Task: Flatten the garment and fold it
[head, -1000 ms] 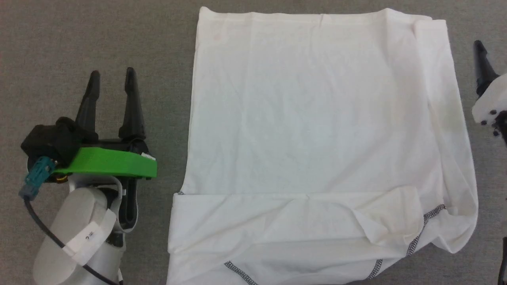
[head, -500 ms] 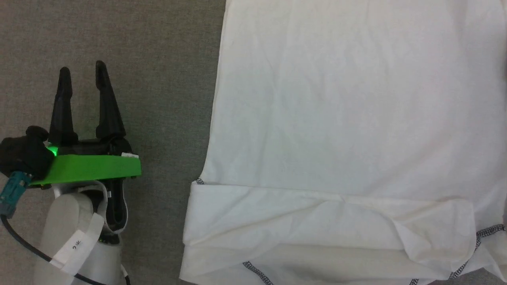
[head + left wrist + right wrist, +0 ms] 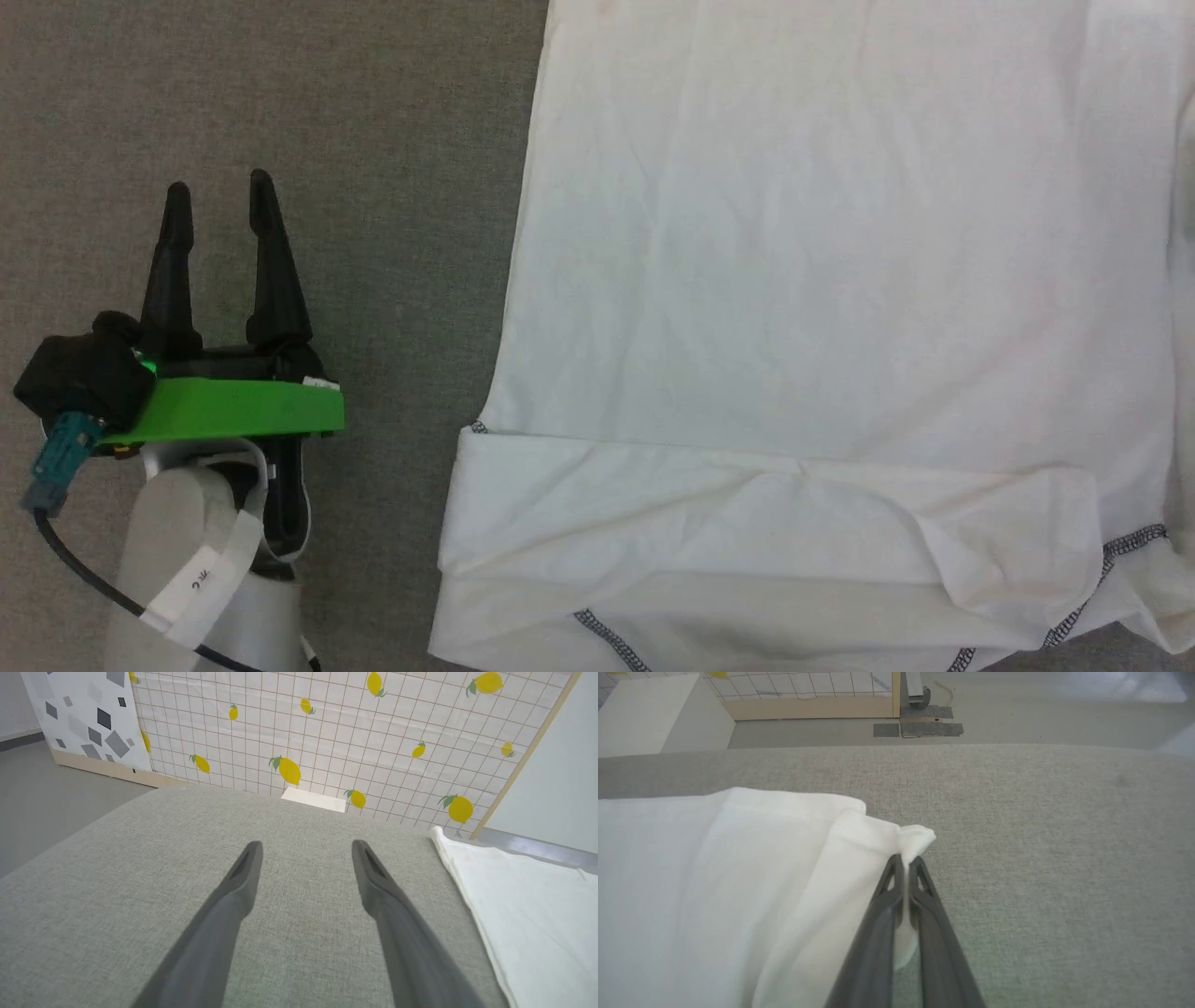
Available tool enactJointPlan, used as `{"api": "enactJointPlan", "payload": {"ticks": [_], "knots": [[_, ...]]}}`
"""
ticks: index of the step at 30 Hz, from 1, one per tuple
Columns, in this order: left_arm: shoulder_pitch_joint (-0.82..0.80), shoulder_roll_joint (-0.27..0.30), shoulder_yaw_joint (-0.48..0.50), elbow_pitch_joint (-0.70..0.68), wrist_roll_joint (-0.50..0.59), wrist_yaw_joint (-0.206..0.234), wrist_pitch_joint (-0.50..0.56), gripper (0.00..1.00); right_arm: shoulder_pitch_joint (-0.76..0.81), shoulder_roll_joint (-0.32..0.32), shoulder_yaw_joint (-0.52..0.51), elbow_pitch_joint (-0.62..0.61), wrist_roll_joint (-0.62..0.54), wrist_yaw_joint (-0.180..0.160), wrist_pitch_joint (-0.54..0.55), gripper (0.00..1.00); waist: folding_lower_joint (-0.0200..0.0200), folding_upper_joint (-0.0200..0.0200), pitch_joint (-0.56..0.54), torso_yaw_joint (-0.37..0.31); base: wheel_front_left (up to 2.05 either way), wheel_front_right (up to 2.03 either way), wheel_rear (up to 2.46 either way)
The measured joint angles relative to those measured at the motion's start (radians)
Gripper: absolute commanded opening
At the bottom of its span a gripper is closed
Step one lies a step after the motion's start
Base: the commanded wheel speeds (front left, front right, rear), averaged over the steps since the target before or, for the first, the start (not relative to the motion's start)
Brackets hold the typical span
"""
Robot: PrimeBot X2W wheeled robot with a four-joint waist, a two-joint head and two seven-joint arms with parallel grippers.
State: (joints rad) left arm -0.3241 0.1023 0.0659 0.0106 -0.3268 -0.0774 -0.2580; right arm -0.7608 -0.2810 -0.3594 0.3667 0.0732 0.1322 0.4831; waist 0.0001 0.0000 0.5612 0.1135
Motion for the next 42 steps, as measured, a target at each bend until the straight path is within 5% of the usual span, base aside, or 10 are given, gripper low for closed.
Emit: {"api": "enactJointPlan", "payload": {"ticks": [13, 20, 27, 34, 42], "knots": [[0.098, -0.010, 0.021, 0.052, 0.036, -0.020, 0.000, 1.00, 0.262, 0.007, -0.089, -0.248, 0.042, 0.000, -0.096, 0.00, 0.0000, 0.0000, -0.178, -0.055, 0.00, 0.00, 0.00], [0.131, -0.013, 0.014, 0.076, 0.041, -0.028, 0.000, 1.00, 0.442, 0.049, -0.184, -0.528, -0.005, 0.000, -0.011, 0.00, -0.0001, 0.0000, -0.273, -0.082, 0.00, 0.00, 0.00], [0.148, -0.014, 0.010, 0.092, 0.043, -0.029, 0.000, 1.00, 0.579, 0.125, -0.174, -0.793, -0.010, 0.000, 0.099, 0.00, -0.0001, 0.0000, -0.344, -0.101, 0.00, 0.00, 0.00], [0.162, -0.013, -0.005, 0.112, 0.044, -0.033, 0.000, 1.00, 0.682, 0.173, -0.008, -1.062, -0.006, 0.000, 0.205, 0.00, -0.0002, 0.0000, -0.388, -0.106, 0.00, 0.00, 0.00], [0.168, -0.008, -0.012, 0.112, 0.044, -0.035, 0.000, 1.00, 0.646, 0.142, 0.418, -1.114, 0.005, 0.000, 0.231, 0.00, -0.0001, 0.0000, -0.401, -0.113, 0.00, 0.00, 0.00]]}}
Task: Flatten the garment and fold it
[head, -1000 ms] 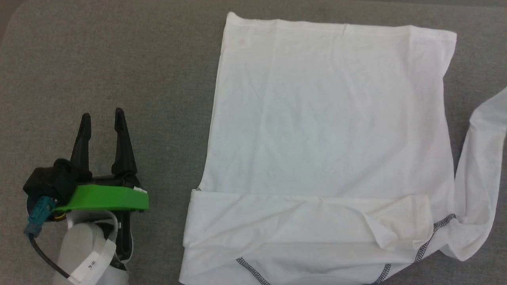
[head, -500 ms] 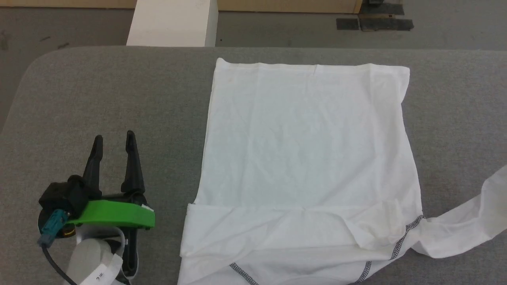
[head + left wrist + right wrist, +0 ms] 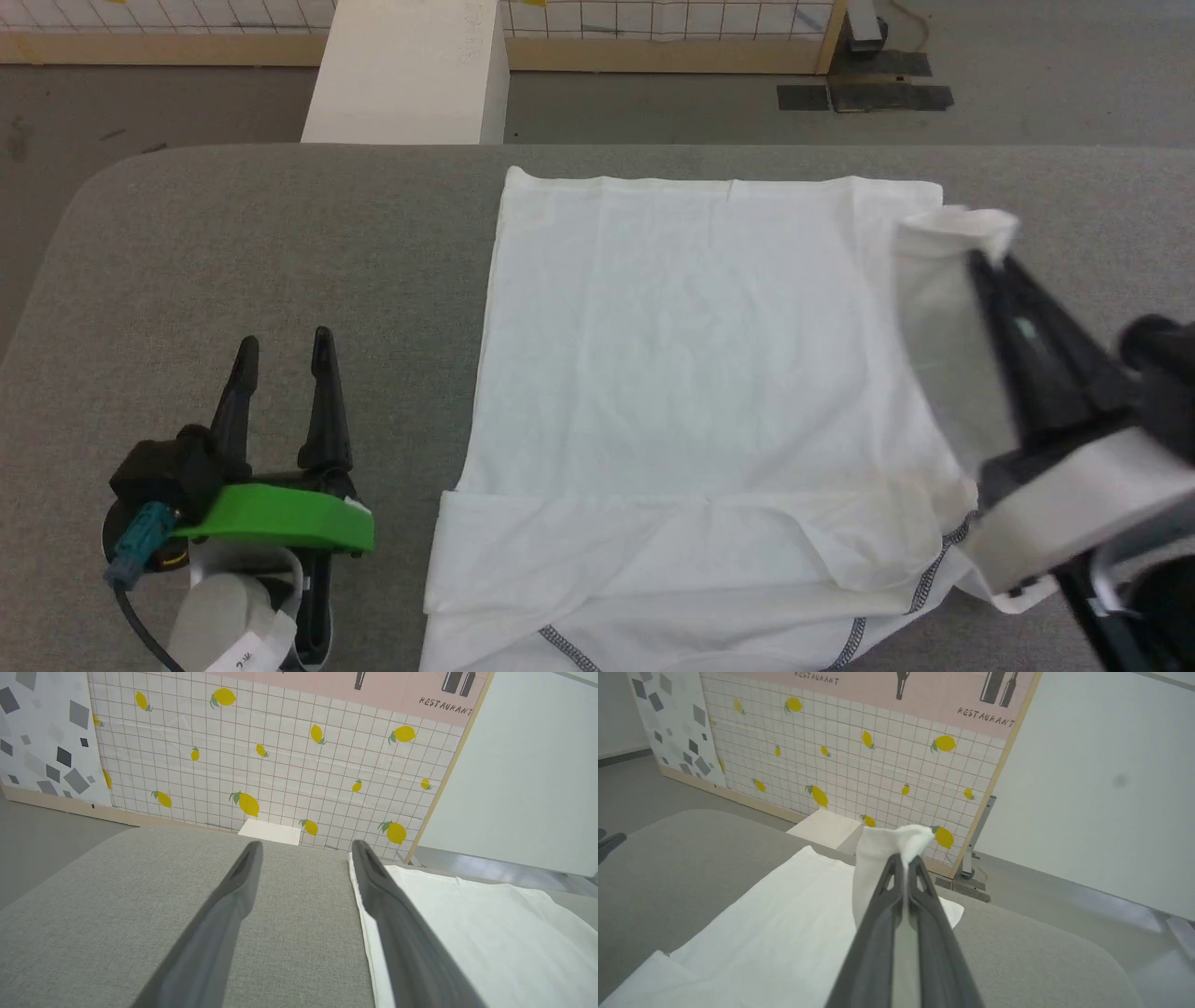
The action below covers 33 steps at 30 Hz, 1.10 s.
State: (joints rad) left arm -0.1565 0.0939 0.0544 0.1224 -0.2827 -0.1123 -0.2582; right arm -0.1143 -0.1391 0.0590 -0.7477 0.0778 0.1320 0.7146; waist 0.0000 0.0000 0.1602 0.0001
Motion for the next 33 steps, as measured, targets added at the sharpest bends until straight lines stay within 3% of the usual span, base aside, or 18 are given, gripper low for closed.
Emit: {"api": "enactJointPlan", "payload": {"ticks": [4, 10, 17, 25, 26, 27, 28, 33], "knots": [[0.000, 0.000, -0.006, -0.002, -0.001, 0.000, 0.000, 1.00, -0.077, 0.020, 0.219, 0.131, 0.004, 0.000, 0.002, 0.00, 0.0000, 0.0000, 0.008, 0.002, 0.00, 0.00, 0.00], [-0.008, -0.003, -0.021, 0.001, -0.010, 0.000, 0.000, 1.00, -0.150, 0.065, 0.433, 0.421, 0.022, 0.000, -0.055, 0.00, 0.0000, 0.0000, 0.031, 0.022, 0.00, 0.00, 0.00], [-0.030, -0.006, -0.031, 0.016, -0.015, 0.000, 0.000, 1.00, -0.174, 0.081, 0.580, 0.748, 0.061, 0.000, -0.139, 0.00, 0.0000, 0.0000, 0.064, 0.056, 0.00, 0.00, 0.00], [-0.033, -0.011, -0.028, 0.026, -0.015, 0.000, 0.000, 1.00, -0.186, 0.086, 0.661, 0.986, 0.124, 0.000, -0.205, 0.00, 0.0000, 0.0000, 0.081, 0.069, 0.00, 0.00, 0.00], [-0.033, -0.013, -0.029, 0.027, -0.015, 0.000, 0.000, 1.00, -0.189, 0.086, 0.667, 1.001, 0.136, 0.000, -0.206, 0.16, 0.0000, 0.0000, 0.080, 0.068, 0.00, 0.00, 0.00], [-0.033, -0.014, -0.030, 0.028, -0.015, 0.000, 0.000, 1.00, -0.192, 0.086, 0.672, 1.007, 0.149, 0.000, -0.211, 0.91, 0.0000, 0.0000, 0.079, 0.066, 0.00, 0.00, 0.00], [-0.033, -0.015, -0.031, 0.029, -0.015, 0.000, 0.000, 1.00, -0.193, 0.087, 0.672, 1.008, 0.165, 0.000, -0.214, 1.00, 0.0000, 0.0000, 0.078, 0.065, 0.00, 0.00, 0.00], [-0.035, -0.014, -0.042, 0.045, -0.015, -0.002, 0.000, 1.00, -0.193, 0.087, 0.597, 0.921, 0.240, 0.000, -0.304, 1.00, 0.0000, 0.0000, 0.074, 0.047, 0.00, 0.00, 0.00]]}}
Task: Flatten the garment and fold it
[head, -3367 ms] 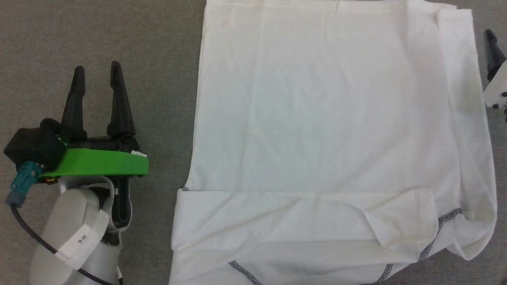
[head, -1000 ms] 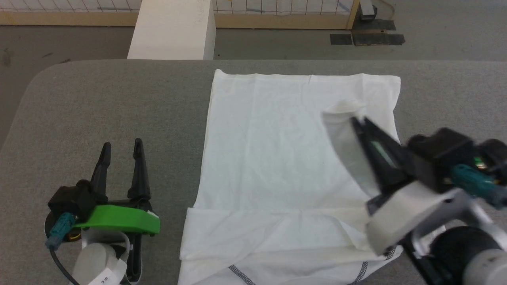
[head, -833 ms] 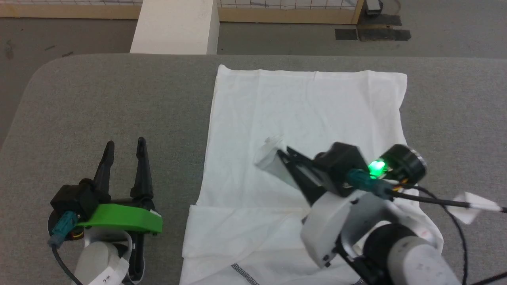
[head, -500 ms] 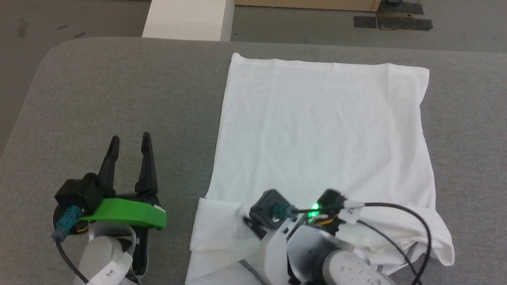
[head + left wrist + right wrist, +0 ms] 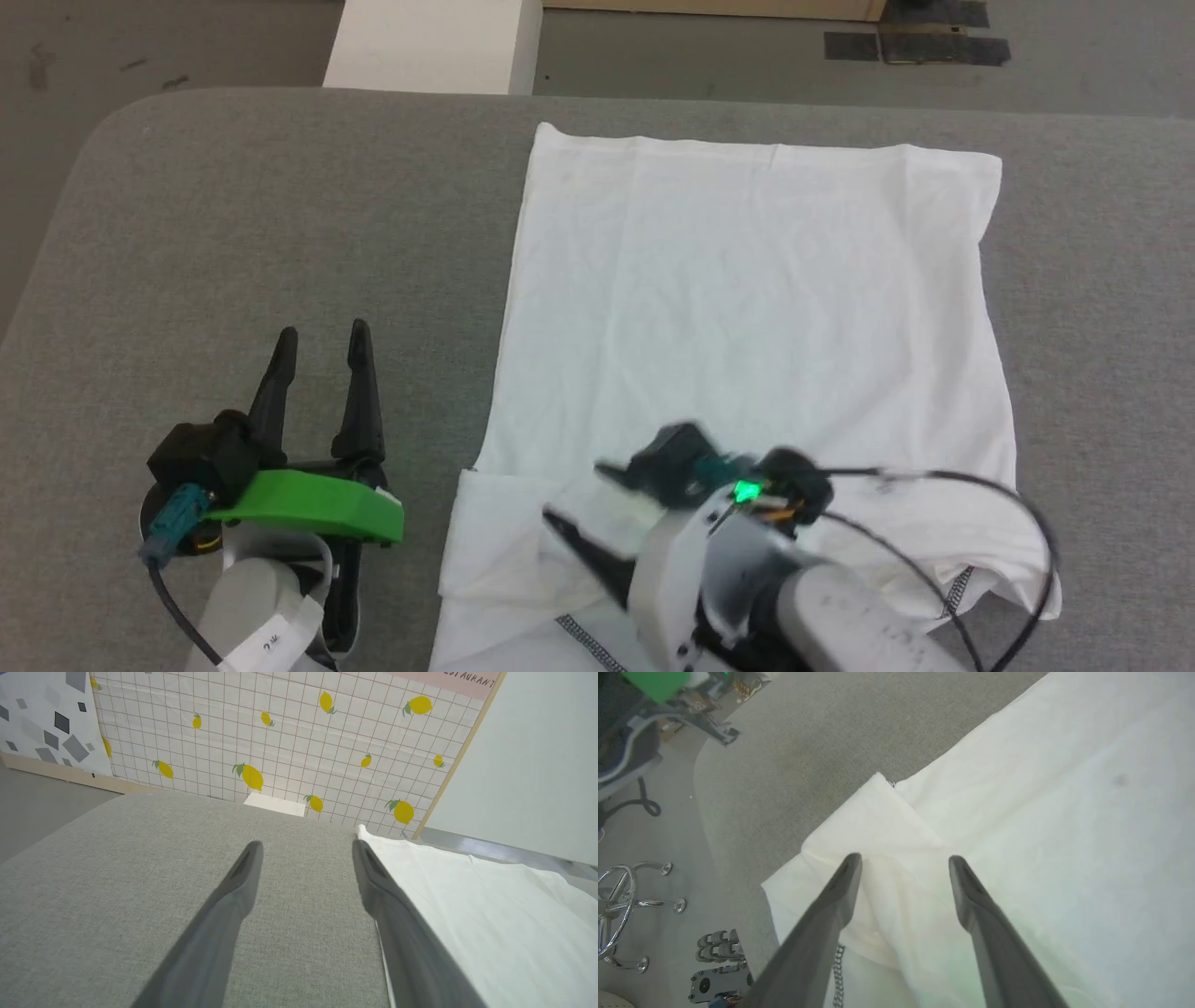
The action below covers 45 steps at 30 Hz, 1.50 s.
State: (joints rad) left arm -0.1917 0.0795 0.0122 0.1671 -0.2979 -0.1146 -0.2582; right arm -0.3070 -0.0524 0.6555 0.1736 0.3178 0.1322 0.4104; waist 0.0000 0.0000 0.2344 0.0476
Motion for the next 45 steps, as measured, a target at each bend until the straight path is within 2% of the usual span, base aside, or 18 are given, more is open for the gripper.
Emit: {"api": "enactJointPlan", "payload": {"ticks": [5, 11, 14, 20, 26, 28, 33, 38, 45], "knots": [[-0.023, 0.023, -0.025, 0.013, 0.000, -0.004, 0.007, 1.00, 0.001, 0.003, -0.152, -0.194, 0.009, 0.000, -0.176, 1.00, 0.0000, 0.0000, 0.003, -0.036, 0.00, 0.00, 0.00], [-0.137, 0.091, -0.071, 0.005, 0.003, -0.008, 0.103, 1.00, 0.062, 0.002, -0.422, -0.361, -0.060, 0.000, -0.329, 1.00, 0.0000, 0.0000, 0.029, -0.092, 0.00, 0.00, 0.00], [-0.216, 0.141, -0.086, -0.002, 0.003, -0.008, 0.171, 1.00, 0.086, 0.002, -0.526, -0.408, -0.089, 0.000, -0.394, 1.00, 0.0000, 0.0000, 0.051, -0.121, 0.00, 0.00, 0.00], [-0.416, 0.252, -0.128, -0.010, -0.026, -0.009, 0.328, 1.00, 0.124, 0.001, -0.675, -0.401, -0.116, 0.000, -0.458, 1.00, 0.0000, 0.0000, 0.117, -0.181, 0.00, 0.00, 0.00], [-0.607, 0.393, -0.189, 0.018, -0.082, -0.009, 0.504, 1.00, 0.129, 0.002, -0.707, -0.359, -0.105, 0.000, -0.485, 1.00, 0.0000, 0.0000, 0.191, -0.251, 0.00, 0.00, 0.00], [-0.656, 0.436, -0.215, 0.033, -0.121, -0.009, 0.594, 1.00, 0.130, 0.001, -0.709, -0.344, -0.098, 0.000, -0.494, 1.00, 0.0000, 0.0000, 0.220, -0.276, 0.00, 0.00, 0.00], [-0.754, 0.489, -0.208, 0.100, -0.184, -0.005, 0.823, 1.00, 0.130, 0.001, -0.698, -0.330, -0.070, 0.000, -0.519, 1.00, 0.0000, 0.0000, 0.288, -0.331, 0.00, 0.00, 0.00], [-0.812, 0.517, -0.194, 0.120, -0.201, 0.081, 1.045, 1.00, 0.129, 0.001, -0.666, -0.310, -0.040, 0.000, -0.548, 1.00, 0.0001, 0.0000, 0.350, -0.386, 0.00, 0.00, 0.00], [-0.830, 0.539, -0.217, 0.079, -0.192, 0.190, 1.283, 1.00, 0.120, 0.001, -0.639, -0.288, -0.012, 0.000, -0.569, 1.00, 0.0001, 0.0001, 0.421, -0.434, 0.00, 0.00, 0.00]]}}
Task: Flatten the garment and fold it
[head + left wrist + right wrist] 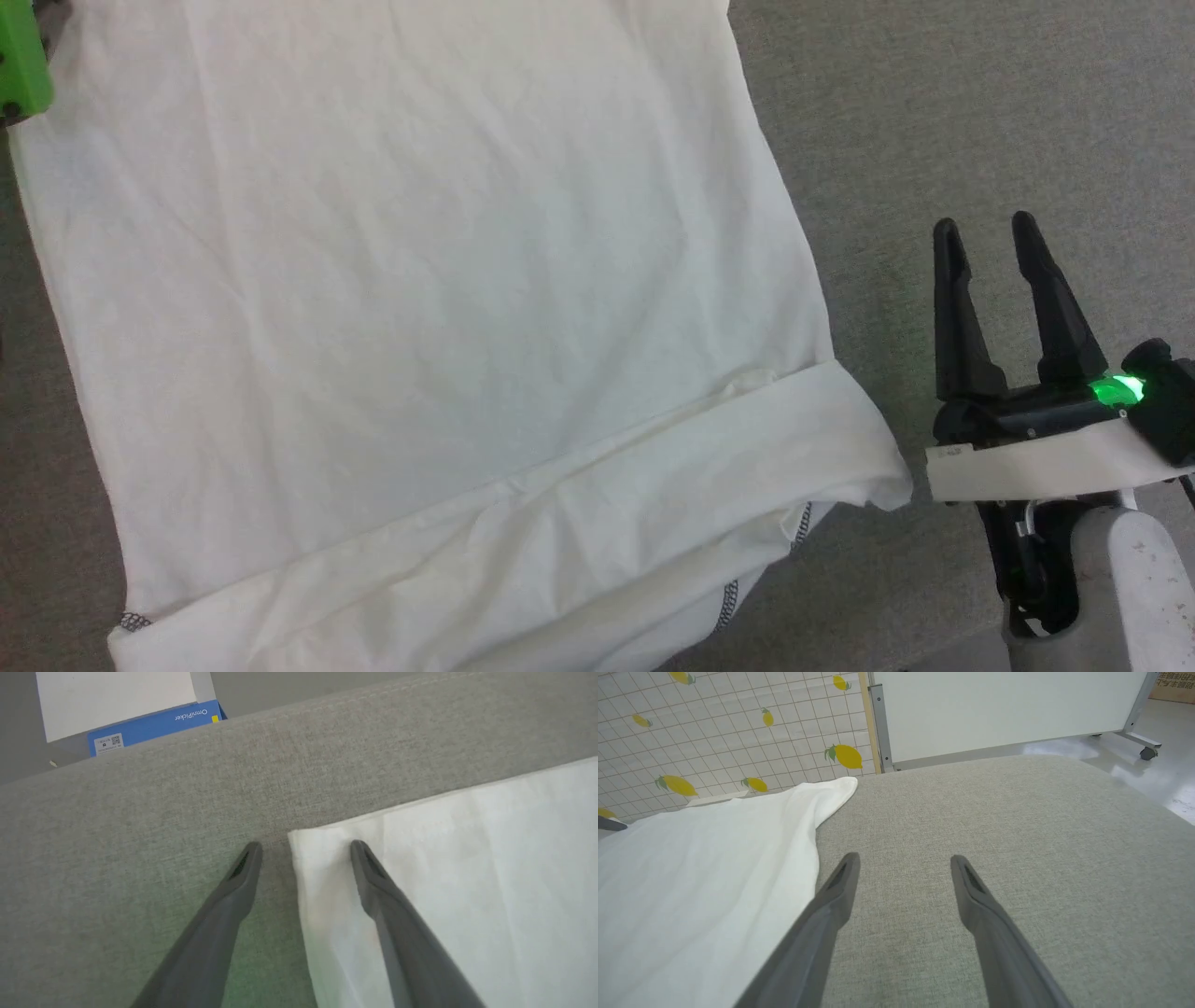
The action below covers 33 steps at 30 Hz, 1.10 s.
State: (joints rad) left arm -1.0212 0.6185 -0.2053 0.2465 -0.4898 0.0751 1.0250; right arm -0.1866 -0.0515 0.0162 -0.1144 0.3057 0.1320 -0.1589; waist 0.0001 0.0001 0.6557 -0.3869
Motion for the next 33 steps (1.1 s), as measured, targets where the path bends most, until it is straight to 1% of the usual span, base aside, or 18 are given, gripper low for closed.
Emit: {"api": "enactJointPlan", "payload": {"ticks": [4, 5, 6, 8, 12, 15, 18, 20, 22, 24, 26, 28, 30, 33], "knots": [[-0.014, 0.043, -0.018, -0.059, 0.039, 0.039, 0.093, 1.00, -0.016, 0.000, 0.019, 0.011, 0.008, 0.000, 0.000, 1.00, 0.0000, 0.0000, 0.025, -0.016, 0.00, 0.00, 0.00], [-0.014, 0.050, -0.023, -0.071, 0.044, 0.042, 0.102, 0.57, -0.020, 0.000, 0.022, 0.012, 0.009, 0.000, 0.000, 1.00, 0.0000, 0.0000, 0.029, -0.018, 0.00, 0.00, 0.00], [-0.014, 0.055, -0.027, -0.086, 0.050, 0.042, 0.109, 0.00, -0.023, 0.000, 0.025, 0.013, 0.009, 0.000, 0.000, 1.00, 0.0000, 0.0000, 0.034, -0.019, 0.00, 0.00, 0.00], [-0.014, 0.058, -0.029, -0.106, 0.049, 0.042, 0.123, 0.00, -0.028, 0.000, 0.034, 0.017, 0.009, 0.000, 0.002, 1.00, 0.0000, 0.0000, 0.039, -0.020, 0.00, 0.00, 0.00], [-0.009, 0.061, -0.031, -0.133, 0.048, 0.040, 0.103, 0.00, -0.087, 0.000, 0.043, 0.020, -0.025, 0.000, 0.034, 1.00, 0.0000, 0.0000, 0.044, -0.012, 0.00, 0.00, 0.00], [-0.006, 0.058, -0.036, -0.137, 0.048, 0.030, 0.061, 0.00, -0.206, 0.000, 0.033, 0.023, -0.070, 0.000, 0.095, 1.00, 0.0000, 0.0000, 0.046, -0.001, 0.00, 0.00, 0.00], [-0.007, 0.053, -0.053, -0.139, 0.051, 0.005, 0.001, 0.00, -0.357, -0.001, 0.023, 0.058, -0.087, 0.000, 0.201, 1.00, 0.0000, 0.0000, 0.047, 0.018, 0.00, 0.00, 0.00], [-0.011, 0.040, -0.063, -0.135, 0.058, -0.007, -0.031, 0.00, -0.470, 0.000, 0.029, 0.121, -0.084, 0.000, 0.309, 1.00, 0.0000, 0.0000, 0.047, 0.036, 0.00, 0.00, 0.00], [-0.019, 0.023, -0.069, -0.130, 0.059, -0.015, -0.058, 0.00, -0.583, 0.003, 0.005, 0.195, -0.077, 0.000, 0.376, 1.00, 0.0000, 0.0000, 0.047, 0.053, 0.00, 0.00, 0.00], [-0.035, -0.001, -0.078, -0.121, 0.058, -0.027, -0.085, 0.00, -0.704, 0.001, -0.028, 0.306, -0.086, 0.000, 0.470, 1.00, 0.0000, 0.0000, 0.049, 0.074, 0.00, 0.00, 0.00], [-0.054, -0.026, -0.092, -0.112, 0.057, -0.039, -0.102, 0.00, -0.791, 0.001, -0.068, 0.409, -0.111, 0.000, 0.540, 1.00, 0.0001, 0.0000, 0.053, 0.095, 0.00, 0.00, 0.00], [-0.069, -0.057, -0.097, -0.101, 0.037, -0.047, -0.125, 0.00, -0.859, 0.001, -0.105, 0.498, -0.151, 0.000, 0.604, 1.00, 0.0001, -0.0001, 0.057, 0.117, 0.00, 0.00, 0.00], [-0.082, -0.088, -0.110, -0.092, 0.022, -0.063, -0.144, 0.00, -0.911, -0.003, -0.133, 0.577, -0.216, 0.000, 0.680, 1.00, 0.0001, 0.0000, 0.063, 0.142, 0.00, 0.00, 0.00], [-0.099, -0.111, -0.128, -0.082, 0.017, -0.079, -0.158, 0.00, -0.958, -0.004, -0.148, 0.647, -0.272, 0.000, 0.778, 1.00, 0.0000, 0.0000, 0.073, 0.176, 0.00, 0.00, 0.00]]}}
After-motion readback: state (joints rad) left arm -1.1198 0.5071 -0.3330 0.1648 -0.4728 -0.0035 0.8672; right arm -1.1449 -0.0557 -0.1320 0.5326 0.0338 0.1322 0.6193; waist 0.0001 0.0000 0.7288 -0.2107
